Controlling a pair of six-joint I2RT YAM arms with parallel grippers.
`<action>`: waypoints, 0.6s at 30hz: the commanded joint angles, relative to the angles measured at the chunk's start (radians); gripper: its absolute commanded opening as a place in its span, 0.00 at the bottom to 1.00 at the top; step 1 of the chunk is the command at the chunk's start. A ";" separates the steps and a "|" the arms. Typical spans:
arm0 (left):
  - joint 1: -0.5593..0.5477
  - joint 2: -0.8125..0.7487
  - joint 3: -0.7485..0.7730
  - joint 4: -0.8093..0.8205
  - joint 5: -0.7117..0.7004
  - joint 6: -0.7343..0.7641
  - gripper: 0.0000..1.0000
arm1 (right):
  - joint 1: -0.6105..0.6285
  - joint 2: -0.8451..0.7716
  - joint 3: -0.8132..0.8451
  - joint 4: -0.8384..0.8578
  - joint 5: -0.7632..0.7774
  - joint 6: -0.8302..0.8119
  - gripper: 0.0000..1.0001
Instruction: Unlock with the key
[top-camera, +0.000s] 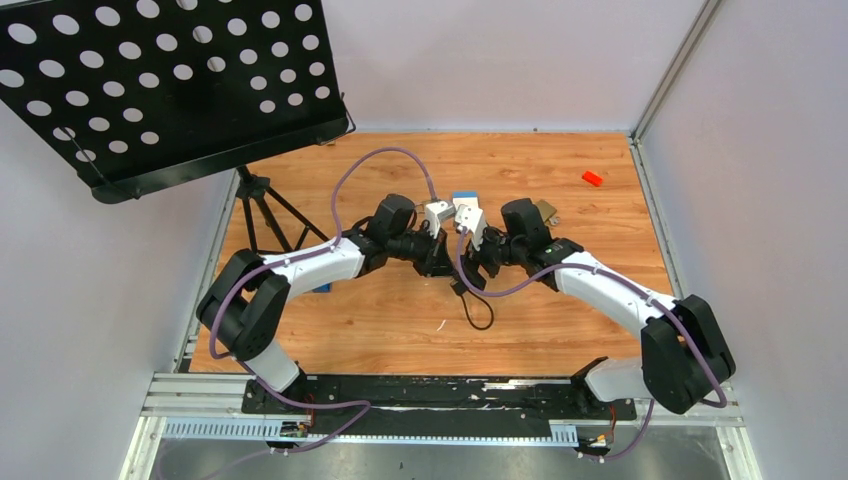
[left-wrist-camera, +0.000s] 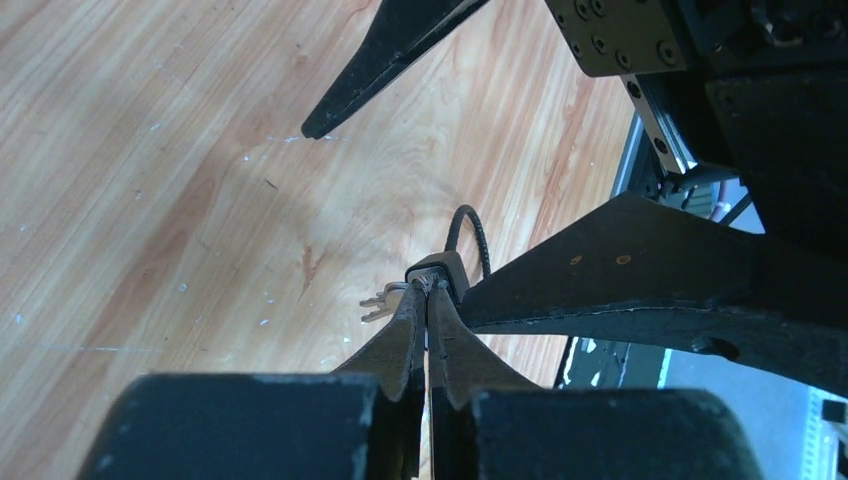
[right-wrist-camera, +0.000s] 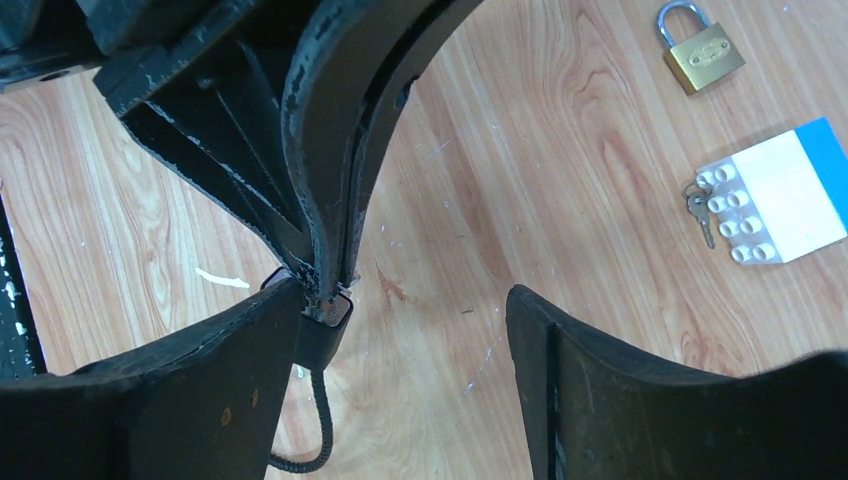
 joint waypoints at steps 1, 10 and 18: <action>0.003 -0.035 -0.002 0.092 -0.034 -0.096 0.00 | 0.001 0.000 0.016 0.001 0.026 0.032 0.76; 0.013 -0.043 0.006 0.086 -0.123 -0.165 0.00 | -0.006 -0.009 0.003 -0.034 -0.042 0.025 0.78; 0.033 -0.050 -0.019 0.131 -0.110 -0.234 0.00 | -0.013 0.034 -0.007 -0.021 -0.054 0.040 0.79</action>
